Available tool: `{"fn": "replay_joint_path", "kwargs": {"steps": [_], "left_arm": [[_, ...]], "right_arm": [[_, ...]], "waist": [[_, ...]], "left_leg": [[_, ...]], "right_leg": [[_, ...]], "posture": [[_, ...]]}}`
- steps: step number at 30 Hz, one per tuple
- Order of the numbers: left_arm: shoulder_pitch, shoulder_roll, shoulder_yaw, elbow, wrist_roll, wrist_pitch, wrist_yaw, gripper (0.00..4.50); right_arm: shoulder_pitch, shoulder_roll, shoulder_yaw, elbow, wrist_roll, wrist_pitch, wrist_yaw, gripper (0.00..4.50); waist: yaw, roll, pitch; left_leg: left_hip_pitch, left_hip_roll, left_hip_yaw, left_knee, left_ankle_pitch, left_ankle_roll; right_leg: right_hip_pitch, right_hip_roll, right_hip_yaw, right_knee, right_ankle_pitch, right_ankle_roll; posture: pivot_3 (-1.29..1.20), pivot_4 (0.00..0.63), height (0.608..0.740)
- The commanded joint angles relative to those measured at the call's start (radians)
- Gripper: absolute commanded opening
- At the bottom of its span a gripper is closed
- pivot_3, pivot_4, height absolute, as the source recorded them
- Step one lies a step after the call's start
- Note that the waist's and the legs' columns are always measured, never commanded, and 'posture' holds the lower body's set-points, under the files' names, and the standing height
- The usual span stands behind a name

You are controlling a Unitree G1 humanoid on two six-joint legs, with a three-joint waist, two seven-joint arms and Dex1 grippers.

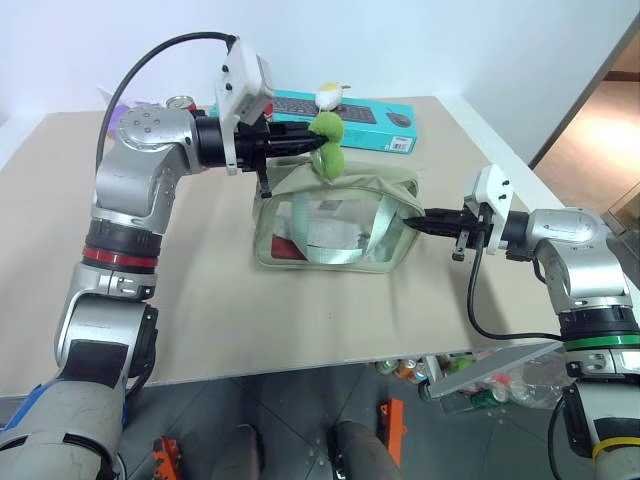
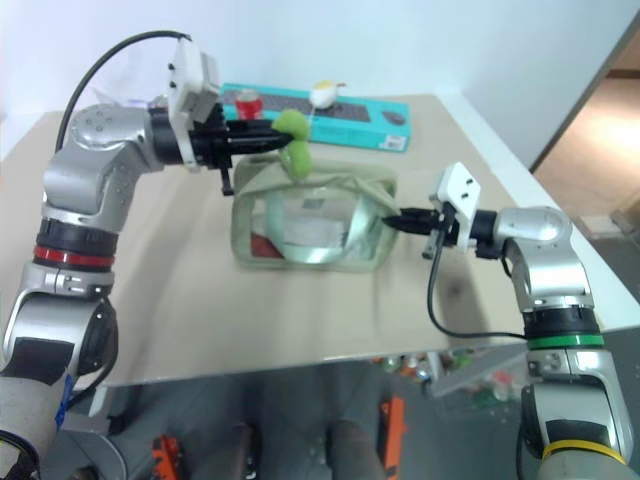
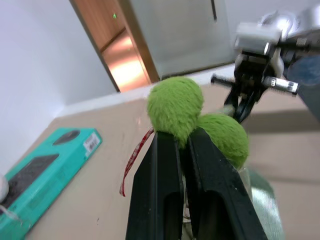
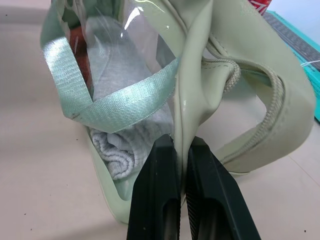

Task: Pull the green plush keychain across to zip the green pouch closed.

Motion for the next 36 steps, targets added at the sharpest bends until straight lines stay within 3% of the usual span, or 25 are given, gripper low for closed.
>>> {"fn": "replay_joint_path", "kwargs": {"steps": [1, 10, 23, 36], "left_arm": [[-0.022, 0.015, -0.031, -0.017, 0.020, -0.033, -0.058, 0.04], [-0.012, 0.061, -0.079, 0.032, 0.102, -0.067, -0.100, 0.04], [-0.034, 0.090, -0.053, 0.110, 0.120, -0.160, -0.168, 4.37], [-0.016, 0.186, 0.013, 0.030, 0.028, -0.057, -0.242, 4.44]], "right_arm": [[-0.013, -0.014, -0.021, -0.031, 0.007, -0.007, 0.006, 0.00], [-0.011, -0.002, -0.013, -0.037, 0.005, -0.006, 0.003, 0.00], [-0.020, 0.008, -0.005, -0.030, -0.003, -0.014, 0.004, 0.00], [-0.029, 0.014, -0.003, -0.005, -0.010, -0.029, 0.013, 0.00]], "waist": [[0.000, 0.000, 0.000], [0.000, 0.000, 0.000], [0.000, 0.000, 0.000], [-0.001, 0.000, 0.000]], "left_leg": [[0.000, 0.000, 0.000, 0.000, 0.000, 0.000], [0.000, -0.001, 0.000, 0.000, 0.000, 0.000], [0.000, -0.001, 0.000, 0.000, 0.000, 0.000], [0.000, 0.000, 0.000, 0.000, 0.000, 0.000]], "right_leg": [[0.000, 0.000, 0.000, 0.000, 0.000, 0.000], [0.000, 0.000, 0.001, 0.000, 0.000, 0.001], [0.000, 0.000, 0.001, 0.000, 0.000, 0.001], [0.000, 0.000, 0.001, 0.000, -0.001, 0.001]], "posture": [[0.00, 0.150, 0.740], [0.00, 0.150, 0.740], [0.00, 0.150, 0.740], [0.00, 0.150, 0.740]]}}
